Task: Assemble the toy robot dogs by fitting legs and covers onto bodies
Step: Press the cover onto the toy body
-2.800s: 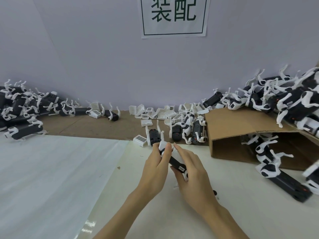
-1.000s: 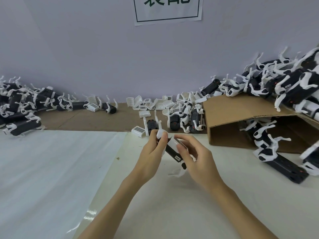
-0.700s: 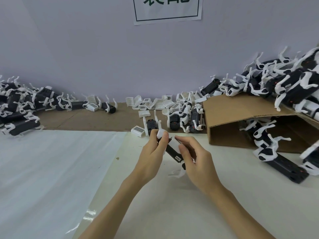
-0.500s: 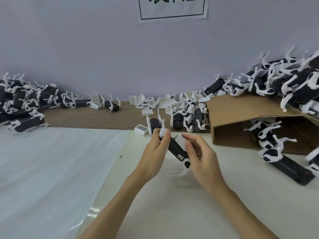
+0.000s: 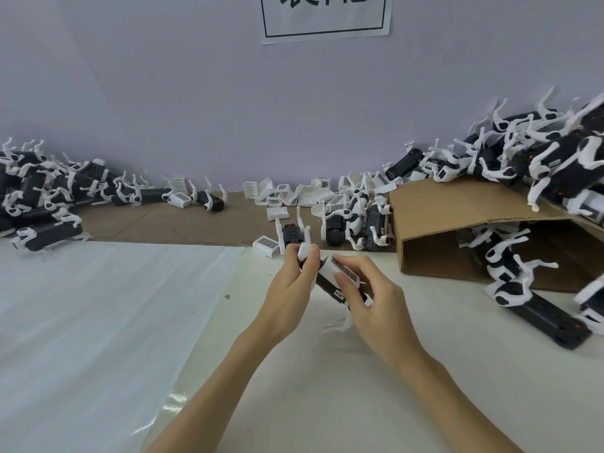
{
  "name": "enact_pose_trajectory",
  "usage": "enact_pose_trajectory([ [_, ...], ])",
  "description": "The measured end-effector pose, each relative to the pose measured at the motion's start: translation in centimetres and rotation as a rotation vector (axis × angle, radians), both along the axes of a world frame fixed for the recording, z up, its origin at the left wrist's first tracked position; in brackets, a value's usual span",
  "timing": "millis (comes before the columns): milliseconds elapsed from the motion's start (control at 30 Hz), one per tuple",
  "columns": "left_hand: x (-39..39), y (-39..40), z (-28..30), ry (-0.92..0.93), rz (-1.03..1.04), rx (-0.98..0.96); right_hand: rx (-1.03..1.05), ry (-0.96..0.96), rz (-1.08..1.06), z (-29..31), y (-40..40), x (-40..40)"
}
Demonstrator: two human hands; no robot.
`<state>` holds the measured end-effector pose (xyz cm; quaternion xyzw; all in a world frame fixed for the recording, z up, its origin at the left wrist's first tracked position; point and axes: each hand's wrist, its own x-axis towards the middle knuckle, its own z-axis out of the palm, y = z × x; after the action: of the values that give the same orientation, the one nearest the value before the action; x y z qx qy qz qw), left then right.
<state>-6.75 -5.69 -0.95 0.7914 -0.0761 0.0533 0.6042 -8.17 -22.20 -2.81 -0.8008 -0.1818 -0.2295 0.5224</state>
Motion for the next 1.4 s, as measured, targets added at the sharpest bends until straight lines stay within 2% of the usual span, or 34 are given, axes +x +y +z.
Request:
enact_pose_trajectory([
  [133,0.0,-0.4,-0.1,-0.006,0.019,0.01,0.017,0.025,0.022,0.1,-0.2,0.0],
  [300,0.1,-0.5,-0.1,0.015,0.037,0.016,-0.119,-0.043,-0.004,-0.1,0.0,-0.3],
  [467,0.0,-0.6,0.0,0.02,0.06,0.013,-0.262,-0.086,-0.118,-0.1,0.9,-0.6],
  [767,0.0,-0.6,-0.2,0.01,0.03,0.025,-0.305,-0.086,-0.151,-0.3,1.4,-0.5],
  [1400,0.1,-1.0,0.1,0.108,0.105,-0.059,-0.413,-0.268,-0.238,-1.0,1.1,0.2],
])
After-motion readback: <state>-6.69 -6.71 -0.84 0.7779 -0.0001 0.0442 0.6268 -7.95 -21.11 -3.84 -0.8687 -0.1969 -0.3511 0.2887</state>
